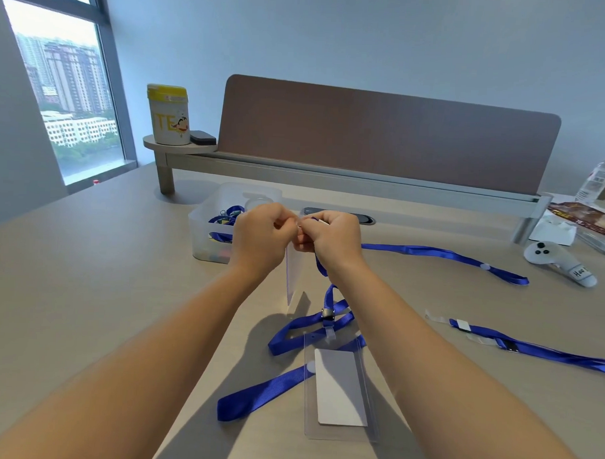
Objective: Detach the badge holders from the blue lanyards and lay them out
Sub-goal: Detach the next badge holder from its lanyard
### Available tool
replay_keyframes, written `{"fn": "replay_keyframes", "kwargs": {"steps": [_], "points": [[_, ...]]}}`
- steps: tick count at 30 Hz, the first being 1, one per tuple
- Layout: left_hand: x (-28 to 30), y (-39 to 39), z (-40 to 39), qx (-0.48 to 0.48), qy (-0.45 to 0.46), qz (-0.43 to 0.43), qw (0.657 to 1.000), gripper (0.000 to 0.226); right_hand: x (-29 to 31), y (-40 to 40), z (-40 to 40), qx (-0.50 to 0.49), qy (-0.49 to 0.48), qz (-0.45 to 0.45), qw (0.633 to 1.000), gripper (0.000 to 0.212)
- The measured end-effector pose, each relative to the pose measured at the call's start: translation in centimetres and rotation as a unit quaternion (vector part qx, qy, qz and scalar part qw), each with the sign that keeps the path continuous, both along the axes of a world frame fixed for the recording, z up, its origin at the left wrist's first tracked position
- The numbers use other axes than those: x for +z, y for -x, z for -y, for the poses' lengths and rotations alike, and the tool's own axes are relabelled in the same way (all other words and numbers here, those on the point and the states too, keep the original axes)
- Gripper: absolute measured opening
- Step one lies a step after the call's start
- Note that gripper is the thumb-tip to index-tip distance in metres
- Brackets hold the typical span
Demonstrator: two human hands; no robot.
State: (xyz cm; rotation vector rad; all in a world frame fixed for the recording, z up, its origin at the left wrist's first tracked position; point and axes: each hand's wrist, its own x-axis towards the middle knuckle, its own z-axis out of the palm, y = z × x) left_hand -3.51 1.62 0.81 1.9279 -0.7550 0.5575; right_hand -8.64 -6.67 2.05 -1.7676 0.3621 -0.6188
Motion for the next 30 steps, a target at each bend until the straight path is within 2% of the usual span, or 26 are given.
{"fn": "replay_keyframes", "kwargs": {"steps": [3,5,8,10,12,14,18,21,24,26,30], "points": [[0.3,0.0,0.3,-0.015,0.028,-0.047,0.998,0.023,0.0,0.2,0.2,0.000,-0.001,0.006,1.000,0.015],[0.4,0.0,0.5,-0.040,0.049,-0.099,0.993,0.024,0.4,0.4,0.6,0.011,-0.044,0.005,0.999,0.014],[0.6,0.0,0.4,-0.117,0.108,-0.212,0.964,0.024,1.1,0.7,1.2,0.037,-0.150,-0.011,0.988,0.018],[0.6,0.3,0.3,-0.177,0.128,-0.256,0.942,0.026,1.7,0.9,1.6,0.039,-0.196,-0.016,0.980,0.021],[0.5,0.8,0.2,-0.205,0.102,-0.242,0.943,0.037,2.3,1.2,2.0,0.044,-0.231,-0.012,0.972,0.022],[0.3,1.2,0.4,-0.194,0.049,-0.203,0.959,0.045,2.9,1.5,2.4,0.049,-0.238,-0.029,0.969,0.021],[0.1,0.9,1.0,-0.115,-0.041,-0.121,0.985,0.032,3.7,2.0,3.1,0.057,-0.219,-0.072,0.971,0.020],[0.5,0.6,1.2,-0.039,-0.098,-0.034,0.994,0.033,4.4,2.3,3.7,0.039,-0.143,-0.101,0.984,0.024],[1.3,0.6,1.3,0.016,-0.131,0.073,0.989,0.033,5.2,2.4,4.3,-0.007,-0.003,-0.128,0.992,0.026],[1.7,0.8,1.5,0.035,-0.140,0.137,0.980,0.032,5.7,2.4,4.6,-0.042,0.109,-0.139,0.983,0.021],[2.4,1.3,1.8,0.031,-0.180,0.216,0.959,0.025,6.0,2.7,4.9,-0.083,0.293,-0.135,0.943,0.028]]}}
